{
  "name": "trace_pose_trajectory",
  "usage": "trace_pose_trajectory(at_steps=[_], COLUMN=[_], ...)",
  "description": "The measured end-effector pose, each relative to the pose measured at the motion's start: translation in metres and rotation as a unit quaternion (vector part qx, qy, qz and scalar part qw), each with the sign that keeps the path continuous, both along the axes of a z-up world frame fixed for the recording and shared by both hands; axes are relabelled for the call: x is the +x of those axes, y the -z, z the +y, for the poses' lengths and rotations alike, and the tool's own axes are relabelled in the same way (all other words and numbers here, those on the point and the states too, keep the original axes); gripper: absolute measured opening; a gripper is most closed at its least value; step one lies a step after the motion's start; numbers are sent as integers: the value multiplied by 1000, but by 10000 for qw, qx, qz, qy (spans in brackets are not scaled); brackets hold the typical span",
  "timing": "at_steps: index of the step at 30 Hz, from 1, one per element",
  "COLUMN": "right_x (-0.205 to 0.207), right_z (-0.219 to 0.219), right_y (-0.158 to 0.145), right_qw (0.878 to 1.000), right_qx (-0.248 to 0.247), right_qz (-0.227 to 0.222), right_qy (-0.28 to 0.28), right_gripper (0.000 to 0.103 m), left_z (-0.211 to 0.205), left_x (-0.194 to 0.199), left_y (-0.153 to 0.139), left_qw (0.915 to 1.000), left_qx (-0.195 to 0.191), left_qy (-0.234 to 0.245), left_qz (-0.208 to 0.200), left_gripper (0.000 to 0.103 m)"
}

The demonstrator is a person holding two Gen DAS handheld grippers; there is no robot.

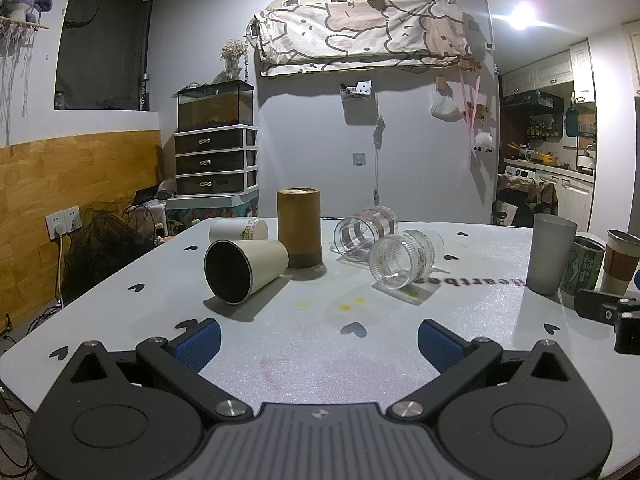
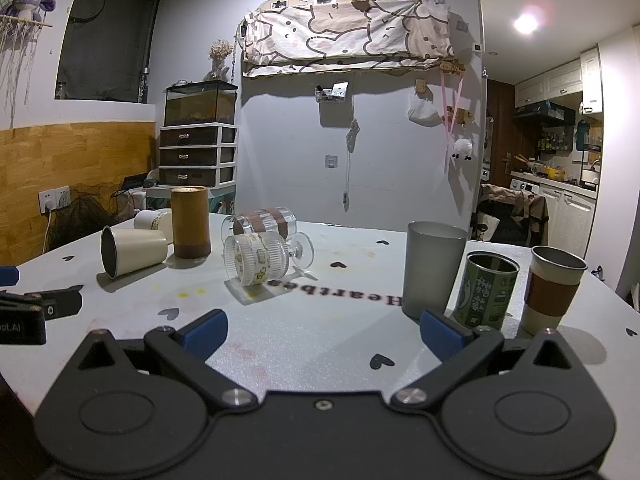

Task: Flip cup upright

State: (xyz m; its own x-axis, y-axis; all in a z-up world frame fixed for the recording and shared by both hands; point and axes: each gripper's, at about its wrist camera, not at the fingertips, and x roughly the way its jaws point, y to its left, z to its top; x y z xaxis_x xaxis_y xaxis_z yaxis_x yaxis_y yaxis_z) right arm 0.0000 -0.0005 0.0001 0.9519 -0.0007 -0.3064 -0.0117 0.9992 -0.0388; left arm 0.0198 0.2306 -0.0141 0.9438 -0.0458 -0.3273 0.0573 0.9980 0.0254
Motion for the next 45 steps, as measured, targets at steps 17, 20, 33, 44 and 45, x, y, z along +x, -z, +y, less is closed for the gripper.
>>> trace_pose_trajectory(at_steps=[17,20,33,44,45], right_x=[-11,-9,-8,-9,-9], right_z=[-1,-2,0,-4,-4], right_y=[-4,-2,7,12,13], right_qw=[9998,9996,9998,9996,9995], right_qx=[65,122,61,86,98], right_qz=[-94,-119,-76,-54,-43], right_qy=[-135,-211,-190,-275,-281], right_gripper=[103,103,103,103,103], left_z=[17,27,48,58,58], left_x=[47,77,216,267,269], left_y=[-8,-12,-32,-3,0], left_qw=[9984,9980,9832,9690,9676], left_qx=[240,363,1616,1791,1764], left_qy=[209,354,561,492,520], left_qz=[-475,-376,642,1629,1728], left_gripper=[103,103,103,89,87])
